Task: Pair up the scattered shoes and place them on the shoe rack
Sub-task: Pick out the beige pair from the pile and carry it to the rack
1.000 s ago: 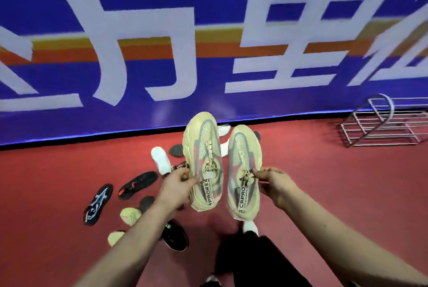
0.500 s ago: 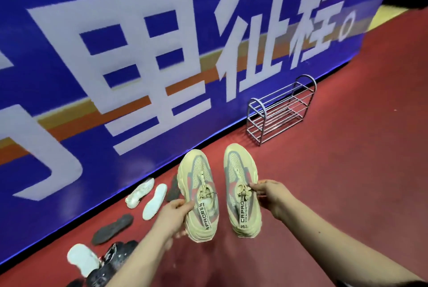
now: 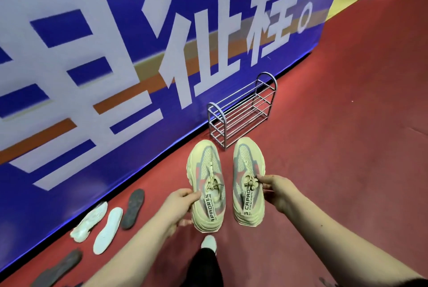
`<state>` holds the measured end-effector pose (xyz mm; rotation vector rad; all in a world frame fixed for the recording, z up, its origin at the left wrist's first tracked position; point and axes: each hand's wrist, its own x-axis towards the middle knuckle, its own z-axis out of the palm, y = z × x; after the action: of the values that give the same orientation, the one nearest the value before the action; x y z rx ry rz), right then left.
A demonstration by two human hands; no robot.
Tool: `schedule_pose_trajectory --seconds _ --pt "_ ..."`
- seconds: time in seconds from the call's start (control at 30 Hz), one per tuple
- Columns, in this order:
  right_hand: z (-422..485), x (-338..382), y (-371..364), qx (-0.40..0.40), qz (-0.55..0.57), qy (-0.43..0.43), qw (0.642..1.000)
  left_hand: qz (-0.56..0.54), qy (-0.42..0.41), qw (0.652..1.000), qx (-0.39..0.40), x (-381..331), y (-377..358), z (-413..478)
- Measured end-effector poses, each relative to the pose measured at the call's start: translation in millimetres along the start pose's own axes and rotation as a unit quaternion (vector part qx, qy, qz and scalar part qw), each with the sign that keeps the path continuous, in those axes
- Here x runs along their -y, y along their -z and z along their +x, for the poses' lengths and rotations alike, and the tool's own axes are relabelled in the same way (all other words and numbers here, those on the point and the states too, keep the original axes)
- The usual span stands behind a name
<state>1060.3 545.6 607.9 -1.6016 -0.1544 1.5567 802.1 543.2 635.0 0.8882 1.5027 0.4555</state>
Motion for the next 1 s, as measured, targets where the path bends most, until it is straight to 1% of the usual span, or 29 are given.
schedule_pose_trajectory --seconds 0.17,0.3,0.4,0.57,0.73,0.87,1.0 --pt "63.2 46.8 -16.1 -0.035 -0.005 -0.022 0.999 0.011 0.014 0.999 0.035 -44.8 -4.6 91.4" --pt "114.3 106.6 -23.8 -0.068 -0.028 -0.008 0.997 0.012 0.030 0.997 0.071 -97.0 -13.8 158.8" --pt "153.6 147.7 -29.2 -0.088 -0.044 0.009 0.995 0.029 0.033 0.997 0.071 -137.0 -23.1 202.9" --pt "211.2 207.7 -24.4 -0.089 -0.035 0.008 0.995 0.029 0.045 0.996 0.075 -191.2 -53.7 264.7" --pt "286.0 262.5 -5.5 -0.077 -0.062 -0.007 0.995 0.023 0.059 0.996 0.058 -228.3 -97.4 331.3" --pt "346.2 304.0 13.2 -0.056 -0.109 -0.041 0.992 -0.019 0.093 0.995 0.032 -245.1 -135.7 372.2" --pt "416.4 338.4 22.7 -0.055 -0.162 -0.047 0.984 -0.052 0.124 0.991 0.002 -258.7 -168.3 428.6"
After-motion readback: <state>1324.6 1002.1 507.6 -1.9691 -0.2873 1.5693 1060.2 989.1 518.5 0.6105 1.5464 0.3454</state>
